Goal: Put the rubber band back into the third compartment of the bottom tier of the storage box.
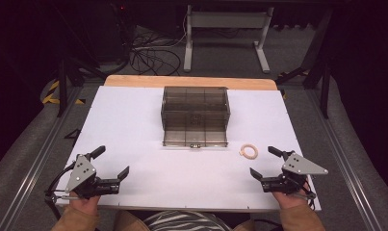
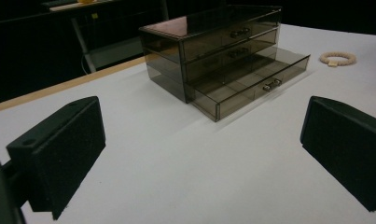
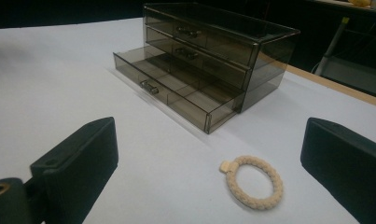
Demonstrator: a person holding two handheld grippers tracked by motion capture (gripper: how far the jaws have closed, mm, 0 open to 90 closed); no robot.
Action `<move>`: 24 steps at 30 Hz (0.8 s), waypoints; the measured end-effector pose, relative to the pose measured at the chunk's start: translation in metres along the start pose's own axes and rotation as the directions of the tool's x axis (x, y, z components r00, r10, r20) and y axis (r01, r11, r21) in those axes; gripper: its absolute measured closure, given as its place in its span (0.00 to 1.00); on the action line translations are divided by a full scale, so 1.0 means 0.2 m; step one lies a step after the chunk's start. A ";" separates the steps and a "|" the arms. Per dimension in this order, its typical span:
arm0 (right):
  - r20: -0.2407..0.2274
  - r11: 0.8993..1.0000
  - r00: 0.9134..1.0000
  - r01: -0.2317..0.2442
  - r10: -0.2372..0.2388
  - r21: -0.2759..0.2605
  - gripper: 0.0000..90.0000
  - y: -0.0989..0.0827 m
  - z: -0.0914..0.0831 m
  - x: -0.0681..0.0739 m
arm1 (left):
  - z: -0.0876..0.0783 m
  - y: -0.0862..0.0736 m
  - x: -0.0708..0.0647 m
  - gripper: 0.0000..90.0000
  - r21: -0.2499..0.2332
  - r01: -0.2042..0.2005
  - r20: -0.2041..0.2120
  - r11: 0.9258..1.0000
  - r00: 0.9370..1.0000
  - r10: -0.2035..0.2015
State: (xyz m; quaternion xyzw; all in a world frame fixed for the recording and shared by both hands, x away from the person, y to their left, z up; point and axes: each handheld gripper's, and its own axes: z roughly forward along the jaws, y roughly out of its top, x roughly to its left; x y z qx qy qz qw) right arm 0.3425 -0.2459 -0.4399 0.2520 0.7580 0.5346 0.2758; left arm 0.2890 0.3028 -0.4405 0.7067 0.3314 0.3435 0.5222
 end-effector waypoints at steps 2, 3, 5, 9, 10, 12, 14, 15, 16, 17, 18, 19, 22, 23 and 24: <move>-0.002 1.000 1.000 0.006 -0.006 0.003 0.05 0.00 0.00 0.00 | 0.00 0.00 0.00 0.01 0.000 0.003 -0.002 1.000 1.000 -0.003; -0.002 1.000 1.000 0.006 -0.006 0.005 0.05 0.00 0.00 0.00 | 0.00 0.00 0.00 0.01 0.000 0.003 -0.002 1.000 1.000 -0.003; 0.000 1.000 1.000 0.006 -0.006 0.005 0.05 0.00 0.00 0.00 | 0.00 0.00 0.00 0.01 0.000 0.010 0.001 1.000 1.000 -0.010; 0.000 1.000 1.000 0.001 -0.001 0.005 0.05 0.00 0.00 0.00 | 0.00 0.00 0.00 0.01 0.002 0.007 0.002 1.000 1.000 -0.007; -0.001 1.000 1.000 0.004 -0.004 0.007 0.05 0.00 0.00 0.00 | 0.00 0.00 0.00 0.01 0.001 0.007 0.001 1.000 1.000 -0.007; -0.002 1.000 1.000 0.005 -0.005 0.010 0.06 0.00 0.00 0.00 | 0.00 0.00 0.00 0.01 0.002 0.007 0.000 1.000 1.000 -0.007; -0.003 1.000 1.000 0.004 -0.004 0.012 0.06 0.00 0.00 0.00 | 0.00 0.00 0.00 0.01 0.003 0.004 -0.002 1.000 1.000 -0.004; -0.003 1.000 1.000 0.004 -0.004 0.012 0.06 0.00 0.00 0.00 | 0.00 0.00 0.00 0.01 0.004 0.002 -0.004 1.000 1.000 -0.002; -0.003 1.000 1.000 0.005 -0.005 0.012 0.06 0.00 0.00 0.00 | 0.00 0.00 0.00 0.01 0.004 0.001 -0.004 1.000 1.000 -0.001; -0.002 1.000 1.000 0.005 -0.005 0.012 0.06 0.00 0.00 0.00 | 0.00 0.00 0.00 0.01 0.004 0.000 -0.004 1.000 1.000 0.000; -0.002 1.000 1.000 0.005 -0.005 0.012 0.06 0.00 0.00 0.00 | 0.00 0.00 0.00 0.01 0.004 0.000 -0.004 1.000 1.000 0.000; -0.002 1.000 1.000 0.005 -0.005 0.013 0.06 0.00 0.00 0.00 | 0.00 0.00 0.00 0.01 0.003 0.001 -0.004 1.000 1.000 -0.001; -0.002 1.000 1.000 0.004 -0.004 0.014 0.06 0.00 0.00 0.00 | 0.00 0.00 0.00 0.01 0.002 0.008 -0.001 1.000 1.000 -0.008; -0.002 1.000 1.000 0.004 -0.004 0.015 0.06 0.00 0.00 0.00 | 0.00 0.00 0.00 0.01 0.002 0.007 0.000 1.000 1.000 -0.007; -0.002 1.000 1.000 0.004 -0.004 0.015 0.06 0.00 0.00 0.00 | 0.00 0.00 0.00 0.01 0.002 0.007 0.000 1.000 1.000 -0.007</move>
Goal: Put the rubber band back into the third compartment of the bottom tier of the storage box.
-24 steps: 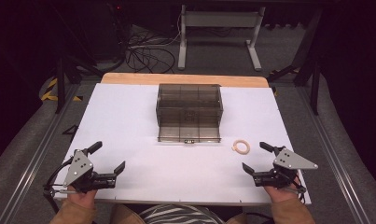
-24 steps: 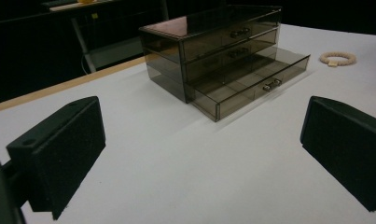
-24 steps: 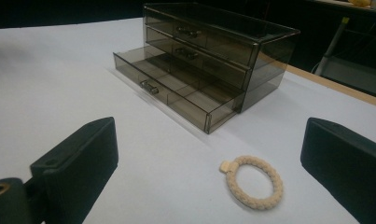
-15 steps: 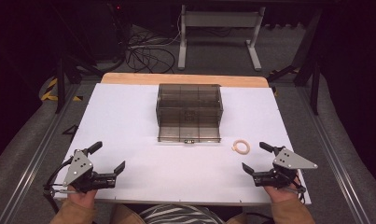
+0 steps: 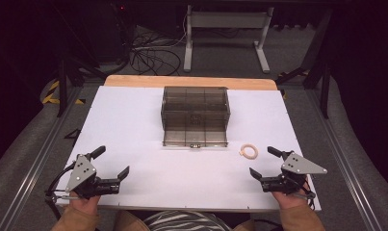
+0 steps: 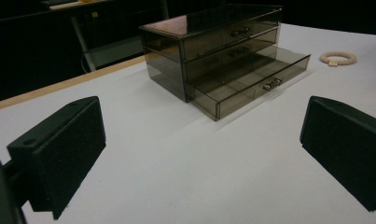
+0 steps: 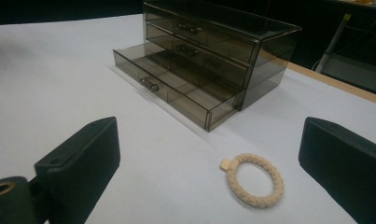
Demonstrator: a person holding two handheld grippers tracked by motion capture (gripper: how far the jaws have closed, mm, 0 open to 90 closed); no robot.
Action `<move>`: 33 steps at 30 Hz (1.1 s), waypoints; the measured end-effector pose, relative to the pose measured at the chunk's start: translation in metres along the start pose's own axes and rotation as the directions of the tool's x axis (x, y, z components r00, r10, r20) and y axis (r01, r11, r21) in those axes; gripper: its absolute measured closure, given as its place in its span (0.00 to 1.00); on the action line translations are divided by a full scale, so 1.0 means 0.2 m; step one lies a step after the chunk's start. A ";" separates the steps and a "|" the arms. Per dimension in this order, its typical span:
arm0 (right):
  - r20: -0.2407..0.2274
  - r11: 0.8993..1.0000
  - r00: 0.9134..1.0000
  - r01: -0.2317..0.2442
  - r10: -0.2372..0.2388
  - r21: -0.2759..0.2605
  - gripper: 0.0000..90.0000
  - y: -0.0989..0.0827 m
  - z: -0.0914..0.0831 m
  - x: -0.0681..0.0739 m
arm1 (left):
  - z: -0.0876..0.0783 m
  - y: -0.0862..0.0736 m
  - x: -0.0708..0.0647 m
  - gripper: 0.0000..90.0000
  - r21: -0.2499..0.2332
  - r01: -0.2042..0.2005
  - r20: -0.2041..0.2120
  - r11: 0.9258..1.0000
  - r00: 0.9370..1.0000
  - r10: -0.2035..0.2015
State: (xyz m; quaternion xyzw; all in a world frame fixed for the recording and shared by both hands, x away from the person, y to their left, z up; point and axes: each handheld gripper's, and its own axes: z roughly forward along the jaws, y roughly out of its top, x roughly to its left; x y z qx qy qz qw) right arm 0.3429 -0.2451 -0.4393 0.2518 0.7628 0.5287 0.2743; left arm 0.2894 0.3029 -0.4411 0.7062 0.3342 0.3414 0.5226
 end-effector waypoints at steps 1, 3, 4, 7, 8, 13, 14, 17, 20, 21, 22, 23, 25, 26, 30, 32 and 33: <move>0.001 1.000 1.000 0.000 0.000 0.002 0.06 0.00 0.00 0.00 | 0.00 0.00 0.00 0.01 0.000 0.001 0.000 1.000 1.000 -0.001; 0.000 1.000 1.000 0.000 0.000 0.001 0.07 0.01 0.00 0.00 | 0.00 0.00 0.00 0.01 0.000 0.001 0.000 1.000 1.000 -0.001; 0.001 1.000 1.000 -0.001 0.001 0.000 0.07 0.01 0.00 0.00 | 0.00 0.00 0.00 0.01 0.000 0.001 -0.001 1.000 1.000 -0.001; 0.008 1.000 1.000 -0.009 0.009 0.002 0.07 0.02 0.01 -0.01 | 0.00 0.00 0.00 0.01 0.001 0.001 0.000 1.000 1.000 -0.001; 0.010 1.000 1.000 -0.007 0.007 0.004 0.07 0.03 0.01 -0.01 | 0.00 0.00 0.00 0.01 0.003 0.002 0.000 1.000 1.000 -0.002; 0.027 1.000 0.999 -0.019 0.018 0.011 0.08 0.05 0.03 -0.02 | 0.00 0.00 0.00 0.01 0.001 0.006 0.001 1.000 1.000 -0.006; 0.029 1.000 0.999 -0.016 0.016 0.012 0.08 0.06 0.03 -0.03 | 0.00 0.00 0.00 0.01 0.003 0.006 -0.001 1.000 1.000 -0.006; 0.034 1.000 0.999 -0.022 0.022 0.012 0.08 0.07 0.04 -0.04 | 0.01 0.00 0.00 0.01 0.007 0.003 -0.001 1.000 1.000 -0.003; 0.050 1.000 0.999 -0.021 0.020 0.018 0.08 0.10 0.06 -0.07 | 0.00 0.00 0.00 0.01 0.009 0.002 -0.003 1.000 1.000 -0.002; 0.051 1.000 0.998 -0.023 0.022 0.020 0.08 0.10 0.07 -0.07 | 0.00 0.00 0.00 0.01 0.010 0.002 -0.003 1.000 1.000 -0.002; 0.056 0.999 0.998 -0.025 0.023 0.021 0.08 0.11 0.07 -0.08 | 0.00 0.00 0.00 0.01 0.011 0.002 -0.004 1.000 1.000 -0.002; 0.062 0.999 0.998 -0.027 0.026 0.020 0.08 0.12 0.07 -0.08 | 0.00 0.00 0.00 0.01 0.009 0.004 -0.005 1.000 1.000 -0.004; 0.064 0.999 0.998 -0.027 0.026 0.017 0.08 0.12 0.07 -0.09 | 0.00 0.00 0.00 0.01 0.007 0.005 -0.004 1.000 1.000 -0.005; 0.065 0.999 0.997 -0.034 0.033 0.018 0.08 0.13 0.08 -0.10 | 0.00 0.00 0.00 0.01 0.007 0.005 -0.005 1.000 1.000 -0.005; 0.072 0.999 0.996 -0.049 0.047 0.023 0.08 0.15 0.10 -0.13 | 0.00 0.00 0.00 0.01 0.005 0.009 -0.003 1.000 1.000 -0.009; 0.075 0.998 0.996 -0.050 0.048 0.026 0.08 0.15 0.10 -0.14 | 0.00 0.00 0.00 0.01 0.006 0.009 -0.003 1.000 1.000 -0.009; 0.075 0.998 0.996 -0.051 0.049 0.029 0.08 0.15 0.10 -0.14 | 0.00 0.00 0.00 0.01 0.007 0.009 -0.003 1.000 1.000 -0.009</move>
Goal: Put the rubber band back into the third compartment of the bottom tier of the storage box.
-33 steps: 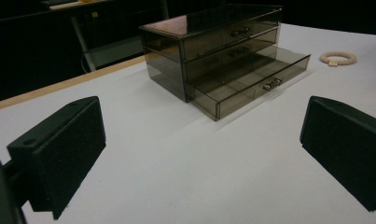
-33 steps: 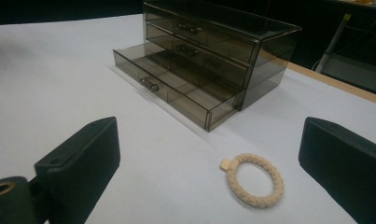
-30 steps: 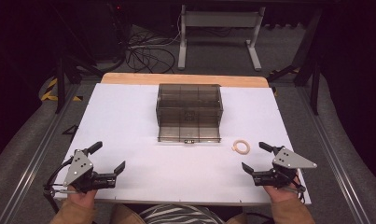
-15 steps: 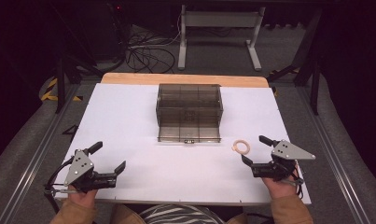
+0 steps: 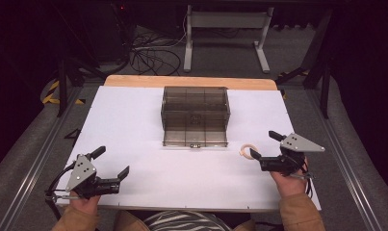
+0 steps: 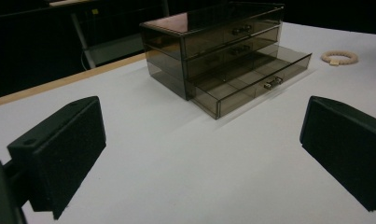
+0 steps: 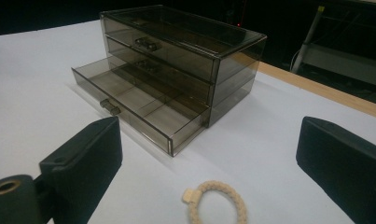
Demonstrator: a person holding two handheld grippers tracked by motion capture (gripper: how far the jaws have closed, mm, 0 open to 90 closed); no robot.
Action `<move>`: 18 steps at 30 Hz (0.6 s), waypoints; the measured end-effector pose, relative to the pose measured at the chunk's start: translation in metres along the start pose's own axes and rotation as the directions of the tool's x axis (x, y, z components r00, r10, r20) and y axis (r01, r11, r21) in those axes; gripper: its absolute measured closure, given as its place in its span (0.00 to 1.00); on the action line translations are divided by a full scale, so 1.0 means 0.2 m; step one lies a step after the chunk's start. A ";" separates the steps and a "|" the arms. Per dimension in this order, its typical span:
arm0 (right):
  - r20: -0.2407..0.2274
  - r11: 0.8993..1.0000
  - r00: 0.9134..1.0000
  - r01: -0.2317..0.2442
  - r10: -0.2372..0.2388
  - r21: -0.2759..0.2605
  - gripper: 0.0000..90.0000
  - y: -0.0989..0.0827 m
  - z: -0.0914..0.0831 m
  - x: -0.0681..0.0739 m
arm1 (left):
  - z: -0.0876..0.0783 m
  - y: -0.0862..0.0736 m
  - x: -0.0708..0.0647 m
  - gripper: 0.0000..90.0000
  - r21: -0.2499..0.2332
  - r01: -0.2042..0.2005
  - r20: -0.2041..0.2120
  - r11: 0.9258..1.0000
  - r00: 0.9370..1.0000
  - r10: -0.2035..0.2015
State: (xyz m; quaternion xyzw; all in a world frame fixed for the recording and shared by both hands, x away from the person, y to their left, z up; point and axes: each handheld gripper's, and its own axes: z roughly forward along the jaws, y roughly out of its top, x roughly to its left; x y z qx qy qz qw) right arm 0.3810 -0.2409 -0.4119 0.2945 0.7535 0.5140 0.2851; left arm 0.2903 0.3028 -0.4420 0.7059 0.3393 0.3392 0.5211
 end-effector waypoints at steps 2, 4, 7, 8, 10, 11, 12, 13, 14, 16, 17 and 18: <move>0.004 1.000 1.000 -0.003 0.003 0.008 0.08 0.01 0.01 -0.01 | 0.00 0.00 0.00 0.01 0.001 0.000 0.000 1.000 1.000 0.000; 0.005 1.000 1.000 -0.007 0.007 0.016 0.08 0.02 0.02 -0.02 | 0.00 0.00 0.00 0.01 0.001 -0.001 0.001 1.000 1.000 0.001; 0.003 1.000 1.000 -0.015 0.015 0.026 0.08 0.03 0.04 -0.03 | 0.00 0.00 0.00 0.01 0.003 -0.002 0.002 1.000 1.000 0.002; 0.005 0.999 1.000 -0.016 0.016 0.029 0.08 0.03 0.04 -0.04 | 0.00 0.00 0.00 0.01 0.003 -0.001 0.002 1.000 1.000 0.001; 0.006 0.999 1.000 -0.017 0.017 0.034 0.08 0.04 0.05 -0.05 | 0.00 0.00 0.00 0.01 0.004 0.000 0.003 1.000 1.000 0.000; 0.006 0.999 1.000 -0.019 0.019 0.036 0.08 0.04 0.05 -0.05 | 0.00 0.00 0.00 0.01 0.004 0.001 0.002 1.000 1.000 -0.001; 0.007 0.999 1.000 -0.017 0.017 0.036 0.08 0.04 0.06 -0.05 | 0.00 0.00 0.00 0.01 0.003 0.002 0.002 1.000 1.000 -0.002; 0.009 0.999 1.000 -0.020 0.020 0.038 0.08 0.05 0.06 -0.06 | 0.00 0.00 0.00 0.01 0.003 0.002 0.002 1.000 1.000 -0.002; 0.009 0.999 1.000 -0.022 0.021 0.039 0.08 0.05 0.07 -0.07 | 0.00 0.00 0.00 0.01 0.005 0.002 0.002 1.000 1.000 -0.002; 0.007 0.999 1.000 -0.023 0.023 0.040 0.08 0.06 0.08 -0.07 | 0.00 0.00 0.00 0.01 0.004 0.003 0.001 1.000 1.000 -0.003; 0.007 0.999 1.000 -0.023 0.023 0.040 0.08 0.06 0.08 -0.07 | 0.00 0.00 0.00 0.01 0.004 0.003 0.001 1.000 1.000 -0.003; 0.008 0.999 1.000 -0.025 0.024 0.043 0.08 0.06 0.09 -0.08 | 0.00 0.00 0.00 0.01 0.005 0.002 0.001 1.000 1.000 -0.002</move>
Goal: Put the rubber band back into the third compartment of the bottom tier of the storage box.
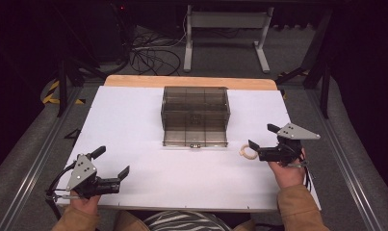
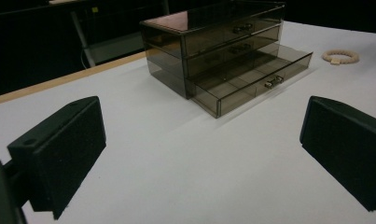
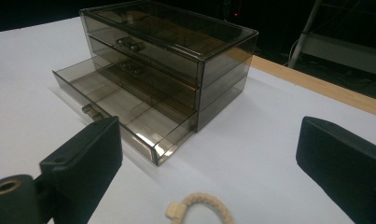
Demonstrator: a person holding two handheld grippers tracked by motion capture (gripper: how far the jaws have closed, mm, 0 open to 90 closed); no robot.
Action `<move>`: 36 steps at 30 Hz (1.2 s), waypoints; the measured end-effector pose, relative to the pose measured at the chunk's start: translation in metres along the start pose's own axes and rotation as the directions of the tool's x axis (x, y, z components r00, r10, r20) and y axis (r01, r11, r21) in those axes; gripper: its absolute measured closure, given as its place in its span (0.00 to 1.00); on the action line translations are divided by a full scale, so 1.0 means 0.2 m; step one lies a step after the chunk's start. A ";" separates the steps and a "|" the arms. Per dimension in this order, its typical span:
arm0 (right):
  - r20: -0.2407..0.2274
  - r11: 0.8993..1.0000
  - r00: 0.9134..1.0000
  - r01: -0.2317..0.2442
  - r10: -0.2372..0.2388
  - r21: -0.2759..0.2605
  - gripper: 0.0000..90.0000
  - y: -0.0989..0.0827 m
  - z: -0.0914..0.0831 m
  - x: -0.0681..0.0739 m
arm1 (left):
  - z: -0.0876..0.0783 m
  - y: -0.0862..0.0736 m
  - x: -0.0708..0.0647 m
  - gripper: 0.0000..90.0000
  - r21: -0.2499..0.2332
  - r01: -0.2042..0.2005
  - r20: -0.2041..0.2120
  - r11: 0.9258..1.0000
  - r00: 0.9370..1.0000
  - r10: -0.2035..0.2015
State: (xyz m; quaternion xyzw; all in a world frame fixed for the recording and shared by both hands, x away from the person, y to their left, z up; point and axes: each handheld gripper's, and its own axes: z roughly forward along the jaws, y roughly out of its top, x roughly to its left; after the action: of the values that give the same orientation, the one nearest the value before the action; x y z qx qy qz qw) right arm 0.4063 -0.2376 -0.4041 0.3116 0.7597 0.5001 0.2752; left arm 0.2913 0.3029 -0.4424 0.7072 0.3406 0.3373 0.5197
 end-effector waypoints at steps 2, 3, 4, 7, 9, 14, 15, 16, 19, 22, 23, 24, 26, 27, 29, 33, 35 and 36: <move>0.000 1.000 1.000 -0.003 0.003 0.004 0.08 0.00 0.01 -0.01 | 0.00 0.00 0.00 0.01 0.000 0.000 0.000 1.000 1.000 0.000; -0.001 1.000 1.000 -0.005 0.005 0.006 0.08 0.01 0.02 -0.01 | 0.00 0.00 0.00 0.01 -0.001 0.003 0.000 1.000 1.000 -0.003; -0.001 1.000 1.000 -0.005 0.005 0.006 0.08 0.01 0.02 -0.01 | 0.00 0.00 0.00 0.01 0.000 0.001 0.001 1.000 1.000 -0.001; 0.001 1.000 1.000 -0.013 0.013 0.020 0.09 0.02 0.04 -0.02 | 0.00 0.00 0.00 0.01 0.002 0.006 -0.001 1.000 1.000 -0.006; 0.000 0.999 1.000 -0.023 0.023 0.031 0.09 0.03 0.06 -0.03 | 0.00 0.00 0.00 0.01 0.000 0.009 0.001 1.000 1.000 -0.009; -0.005 0.999 1.000 -0.026 0.027 0.039 0.10 0.02 0.08 -0.04 | 0.00 0.00 0.01 0.01 0.002 0.011 -0.005 1.000 1.000 -0.011; -0.006 0.999 0.999 -0.031 0.032 0.039 0.10 0.02 0.08 -0.04 | 0.00 0.00 0.01 0.01 0.001 0.012 -0.004 1.000 1.000 -0.012; -0.007 0.999 0.999 -0.033 0.033 0.038 0.10 0.02 0.09 -0.04 | 0.00 0.00 0.01 0.01 0.002 0.013 -0.004 1.000 1.000 -0.013; -0.017 0.998 0.999 -0.042 0.043 0.038 0.10 0.02 0.09 -0.05 | 0.00 0.00 0.01 0.01 0.003 0.016 -0.003 1.000 1.000 -0.016; -0.009 0.997 0.999 -0.042 0.043 0.069 0.11 0.01 0.10 -0.05 | 0.00 0.00 0.01 0.01 0.003 0.013 -0.006 1.000 1.000 -0.013; -0.008 0.996 0.999 -0.045 0.046 0.080 0.12 0.01 0.10 -0.05 | 0.00 0.00 0.01 0.01 0.004 0.013 -0.006 1.000 1.000 -0.013; -0.007 0.996 0.999 -0.046 0.046 0.079 0.13 0.01 0.10 -0.06 | 0.00 0.00 0.01 0.01 0.004 0.014 -0.007 1.000 1.000 -0.014; 0.000 0.996 0.999 -0.046 0.046 0.083 0.13 0.02 0.10 -0.06 | 0.00 0.00 0.01 0.01 0.004 0.014 -0.006 1.000 1.000 -0.014; 0.003 0.995 0.999 -0.044 0.044 0.087 0.13 0.02 0.10 -0.06 | 0.00 0.00 0.01 0.01 0.004 0.015 -0.003 1.000 1.000 -0.015; 0.003 0.994 0.999 -0.038 0.038 0.102 0.13 0.02 0.10 -0.06 | 0.00 0.00 0.01 0.01 0.004 0.015 -0.004 1.000 1.000 -0.015; -0.003 0.993 1.000 -0.028 0.029 0.113 0.14 0.02 0.11 -0.05 | 0.00 0.00 0.01 0.01 0.004 0.014 -0.008 1.000 1.000 -0.014; -0.006 0.991 1.000 -0.028 0.029 0.128 0.15 0.03 0.12 -0.06 | 0.00 0.00 0.01 0.01 0.004 0.013 -0.008 1.000 1.000 -0.013; -0.005 0.990 1.000 -0.025 0.026 0.138 0.15 0.03 0.12 -0.06 | 0.00 0.00 0.01 0.01 0.005 0.013 -0.008 1.000 1.000 -0.013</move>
State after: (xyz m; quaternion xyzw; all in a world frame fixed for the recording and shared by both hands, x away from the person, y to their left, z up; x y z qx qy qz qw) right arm 0.4323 -0.2307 -0.4060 0.3376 0.7893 0.4510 0.2440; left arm 0.2929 0.3047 -0.4426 0.7048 0.3481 0.3361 0.5188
